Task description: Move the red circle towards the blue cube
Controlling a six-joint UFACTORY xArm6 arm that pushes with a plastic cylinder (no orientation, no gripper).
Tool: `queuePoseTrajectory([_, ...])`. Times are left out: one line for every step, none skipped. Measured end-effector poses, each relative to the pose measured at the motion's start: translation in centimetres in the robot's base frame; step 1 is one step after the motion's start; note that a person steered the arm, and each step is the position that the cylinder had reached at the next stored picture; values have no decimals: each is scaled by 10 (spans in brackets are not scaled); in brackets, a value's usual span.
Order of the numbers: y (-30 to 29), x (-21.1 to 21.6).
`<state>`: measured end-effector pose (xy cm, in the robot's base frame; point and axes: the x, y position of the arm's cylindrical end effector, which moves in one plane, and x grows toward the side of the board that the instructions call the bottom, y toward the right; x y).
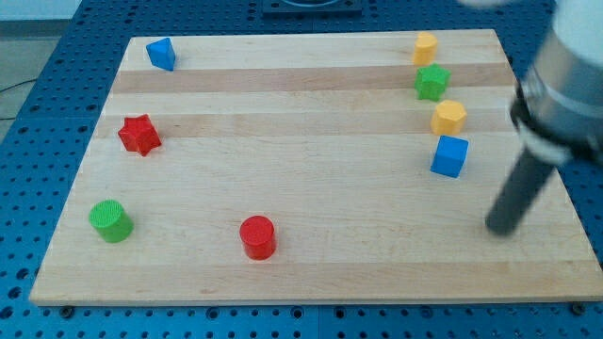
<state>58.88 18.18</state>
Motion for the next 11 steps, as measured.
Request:
queuePoseTrajectory([-49, 30])
queuePoseTrajectory([-193, 23])
queuePoseTrajectory([-292, 4])
queuePoseTrajectory([-280, -22])
queuePoseTrajectory([-232, -19])
queuePoseTrajectory([-228, -3])
queuePoseTrajectory([-187, -28])
queuePoseTrajectory([-163, -50])
queuePoseTrajectory([-163, -54])
queuePoseTrajectory([-168, -54])
queuePoseTrajectory([-170, -54])
